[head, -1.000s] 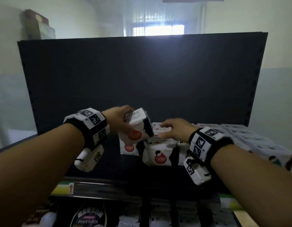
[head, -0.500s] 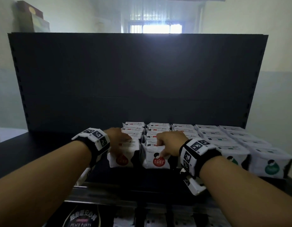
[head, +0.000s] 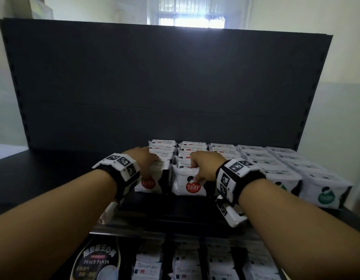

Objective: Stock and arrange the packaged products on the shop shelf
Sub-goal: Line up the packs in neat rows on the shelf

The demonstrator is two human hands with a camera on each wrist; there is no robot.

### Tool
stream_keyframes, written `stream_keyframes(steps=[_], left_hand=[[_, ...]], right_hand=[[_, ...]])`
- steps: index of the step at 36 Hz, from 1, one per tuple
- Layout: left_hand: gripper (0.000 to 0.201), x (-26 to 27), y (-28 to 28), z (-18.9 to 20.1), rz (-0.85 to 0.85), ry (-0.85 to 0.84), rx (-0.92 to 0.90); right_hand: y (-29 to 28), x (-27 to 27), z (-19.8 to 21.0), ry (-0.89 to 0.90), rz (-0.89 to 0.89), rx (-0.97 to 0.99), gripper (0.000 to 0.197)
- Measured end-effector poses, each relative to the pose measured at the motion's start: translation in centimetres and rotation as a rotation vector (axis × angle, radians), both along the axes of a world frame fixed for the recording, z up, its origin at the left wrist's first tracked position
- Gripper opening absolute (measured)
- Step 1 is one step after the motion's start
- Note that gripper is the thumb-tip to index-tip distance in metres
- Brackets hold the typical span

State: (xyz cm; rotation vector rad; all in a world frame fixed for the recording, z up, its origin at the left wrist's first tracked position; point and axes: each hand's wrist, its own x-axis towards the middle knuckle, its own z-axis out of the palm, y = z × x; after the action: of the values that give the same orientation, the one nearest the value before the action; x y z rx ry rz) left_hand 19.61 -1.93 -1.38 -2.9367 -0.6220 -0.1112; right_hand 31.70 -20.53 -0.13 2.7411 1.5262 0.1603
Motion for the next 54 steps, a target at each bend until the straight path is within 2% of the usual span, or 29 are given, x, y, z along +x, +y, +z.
stream_keyframes(steps=[3,5,9,15,18,20,25,30,36,39,45,47,54], left_hand=[[0.069,-0.8,0.4,0.3,0.032,-0.073,-0.103],[0.071,-1.5,0.8,0.9,0.043,-0.112,-0.174],[0.052,-2.7,1.0,2.4,0.04,-0.167,-0.146],[0.018,-3.9,0.3,4.2,0.026,-0.44,-0.204],[0.014,-4.8,-0.8,4.4,-0.003,-0.617,-0.223],[0.012,-5.8,-1.6,4.2,-0.052,-0.717,-0.256],[0.011,-9.8,-2.7,2.7,-0.168,-0.841,-0.364],[0.008,-15.4,-2.6,-0.9,-0.238,-0.827,-0.513],[0.01,-22.3,-0.9,-8.3,-0.274,-0.68,-0.653],[0.007,-24.9,0.2,-12.5,-0.228,-0.615,-0.774],[0.008,-28.5,0.8,-19.5,-0.124,-0.416,-0.789],[0.01,-29.6,0.8,-21.6,-0.071,-0.359,-0.792],[0.011,-32.5,0.7,-29.0,0.146,-0.249,-0.859]], right_hand=[[-0.3,-0.1,0.1,0.064,-0.01,0.018,0.045],[-0.4,-0.2,0.3,0.129,-0.004,0.022,0.048],[-0.5,-0.6,1.3,0.193,0.006,0.049,0.05],[0.2,-1.5,2.2,0.198,0.015,0.257,0.022],[0.7,-3.0,2.1,0.213,0.046,0.335,0.021],[0.9,-4.5,1.8,0.251,0.084,0.382,0.027],[1.3,-10.0,0.2,0.368,0.128,0.353,0.021],[2.6,-16.3,-3.4,0.55,0.128,0.264,0.022],[3.8,-23.0,-10.9,0.721,0.022,0.156,0.026],[4.1,-25.6,-14.9,0.718,-0.056,0.101,0.026],[2.7,-28.9,-21.3,0.836,-0.239,0.072,0.025],[2.1,-29.4,-23.0,0.838,-0.274,0.054,0.031],[1.9,-29.8,-28.8,0.856,-0.313,-0.092,0.028]])
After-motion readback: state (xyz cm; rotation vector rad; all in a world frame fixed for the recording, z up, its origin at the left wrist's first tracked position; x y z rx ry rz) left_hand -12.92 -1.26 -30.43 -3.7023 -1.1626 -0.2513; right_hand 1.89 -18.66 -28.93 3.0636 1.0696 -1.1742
